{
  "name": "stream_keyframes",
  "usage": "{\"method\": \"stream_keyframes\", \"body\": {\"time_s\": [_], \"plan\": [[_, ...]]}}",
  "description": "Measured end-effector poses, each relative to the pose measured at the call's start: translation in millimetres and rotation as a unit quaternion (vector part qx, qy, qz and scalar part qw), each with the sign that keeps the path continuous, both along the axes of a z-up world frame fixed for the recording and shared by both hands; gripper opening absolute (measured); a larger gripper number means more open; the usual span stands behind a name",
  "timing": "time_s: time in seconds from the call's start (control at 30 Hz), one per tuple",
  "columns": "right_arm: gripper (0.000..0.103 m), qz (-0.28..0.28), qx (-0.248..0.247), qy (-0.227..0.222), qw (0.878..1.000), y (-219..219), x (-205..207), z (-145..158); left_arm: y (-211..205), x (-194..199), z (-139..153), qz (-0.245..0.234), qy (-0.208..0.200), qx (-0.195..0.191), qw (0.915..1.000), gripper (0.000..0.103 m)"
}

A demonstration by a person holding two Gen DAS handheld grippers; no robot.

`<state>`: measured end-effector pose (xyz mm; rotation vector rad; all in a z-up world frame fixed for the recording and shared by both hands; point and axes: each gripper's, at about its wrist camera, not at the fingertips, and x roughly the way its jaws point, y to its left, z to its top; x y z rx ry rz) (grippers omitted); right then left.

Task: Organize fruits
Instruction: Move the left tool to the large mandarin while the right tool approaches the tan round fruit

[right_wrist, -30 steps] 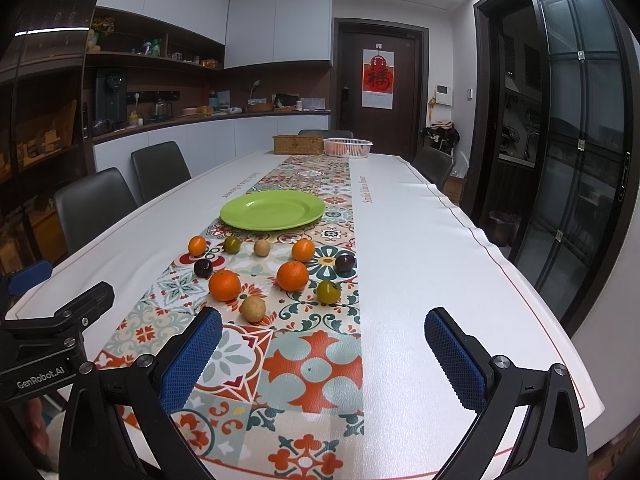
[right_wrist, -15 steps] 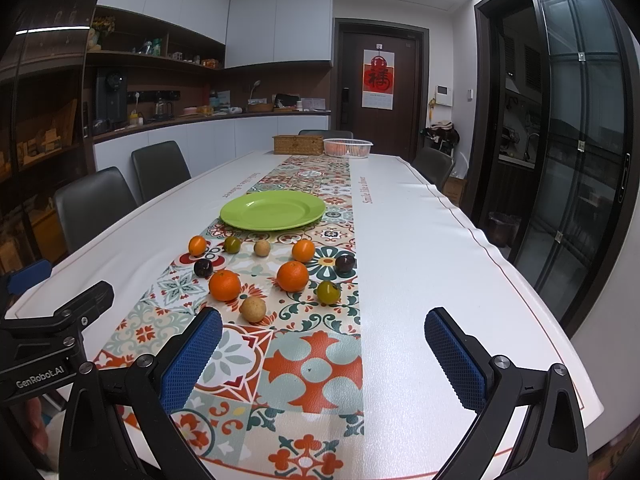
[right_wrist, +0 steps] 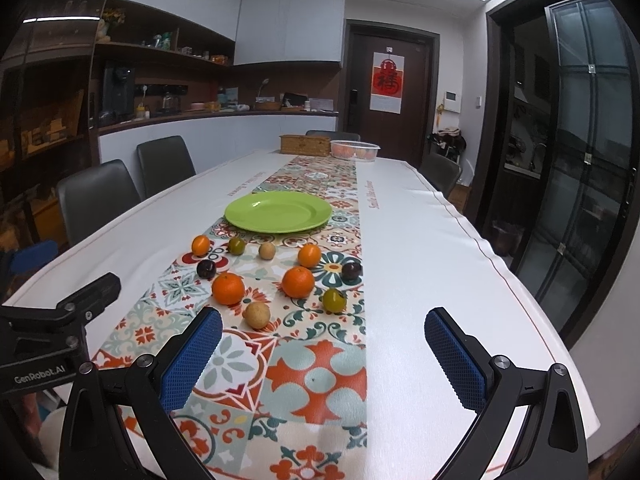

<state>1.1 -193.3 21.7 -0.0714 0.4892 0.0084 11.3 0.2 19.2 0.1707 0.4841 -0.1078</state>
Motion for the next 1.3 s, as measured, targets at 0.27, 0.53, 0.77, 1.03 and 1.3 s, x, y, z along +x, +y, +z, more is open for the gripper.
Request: {"method": "stream_keyframes", "body": {"time_s": [0.27,0.53,0.77,1.03,1.3], "plan": [[0.100,0.030,-0.008,0.010,0.999,12.2,27.5,-12.4,4.3,26.7,-7.7,-0.072,0.017,0.024,0.9969,0.087],[0.090,0.056,-0.024,0.031,0.998,30.0,52.9,-27.1,-3.0,55.1,-24.8,-0.146,0.031,0.046,0.9877,0.080],[0.078,0.076,-0.027,0.075,0.994,37.2,72.2,-45.2,-11.9,72.7,-39.1,-0.208,0.055,0.071,0.9739,0.070],[0.069,0.095,-0.046,0.109,0.988,45.6,88.5,-60.2,-18.8,94.9,-54.6,-0.265,0.098,0.081,0.9559,0.062],[0.056,0.105,-0.049,0.146,0.982,49.1,106.9,-74.8,-23.4,117.3,-64.8,-0.301,0.118,0.095,0.9415,0.053]]}}
